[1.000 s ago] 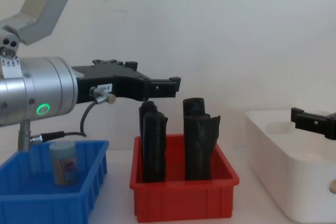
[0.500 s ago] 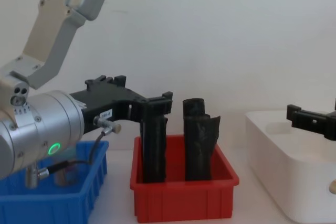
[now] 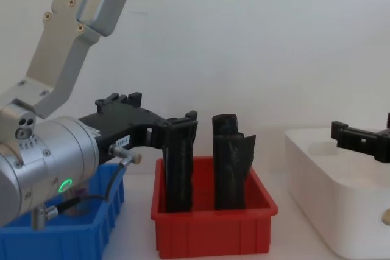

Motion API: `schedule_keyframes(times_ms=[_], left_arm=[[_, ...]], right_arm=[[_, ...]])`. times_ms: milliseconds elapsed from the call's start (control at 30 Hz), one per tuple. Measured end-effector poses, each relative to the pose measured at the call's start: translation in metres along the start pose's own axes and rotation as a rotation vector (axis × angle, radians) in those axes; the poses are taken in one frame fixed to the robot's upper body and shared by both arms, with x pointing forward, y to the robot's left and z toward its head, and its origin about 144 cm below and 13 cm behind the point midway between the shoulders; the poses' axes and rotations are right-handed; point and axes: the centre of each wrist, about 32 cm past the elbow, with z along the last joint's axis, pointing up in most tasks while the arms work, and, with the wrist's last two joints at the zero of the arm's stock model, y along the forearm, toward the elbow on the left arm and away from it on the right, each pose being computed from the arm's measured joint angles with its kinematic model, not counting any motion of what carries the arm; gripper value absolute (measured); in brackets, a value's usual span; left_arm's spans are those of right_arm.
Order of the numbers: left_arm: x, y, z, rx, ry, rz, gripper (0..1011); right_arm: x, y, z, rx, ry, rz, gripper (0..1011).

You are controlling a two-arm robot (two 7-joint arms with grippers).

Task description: Pick the cotton swabs from the blue box and place them into the white box.

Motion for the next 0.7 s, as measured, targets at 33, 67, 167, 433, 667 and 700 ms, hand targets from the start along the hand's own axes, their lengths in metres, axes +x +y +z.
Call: schedule_keyframes(times_ms=[33,67,167,433,667,700], left_arm=[[0.000,0.000,0.000,0.000,0.000,0.000,1000],[0.000,0.000,0.000,0.000,0.000,0.000,1000],[0.000,0.000,0.000,0.000,0.000,0.000,1000],[0.000,0.000,0.000,0.000,-0.001,0.001,1000],[0.000,0.000,0.000,-0.001,0.000,0.001,1000],[0.000,0.000,0.000,-0.001,0.000,0.001,1000]], right_arm=[[0.000,0.001,0.000,0.000,0.000,0.002,1001],[0.001,0.002,-0.001,0.000,0.000,0.003,1002],[0.001,0.006,-0.002,0.000,-0.001,0.010,1001],[0.002,0.021,-0.006,-0.004,-0.006,0.040,1002],[0.001,0.042,-0.011,-0.006,-0.014,0.081,1002],[0.000,0.047,-0.013,-0.008,-0.016,0.091,1002]])
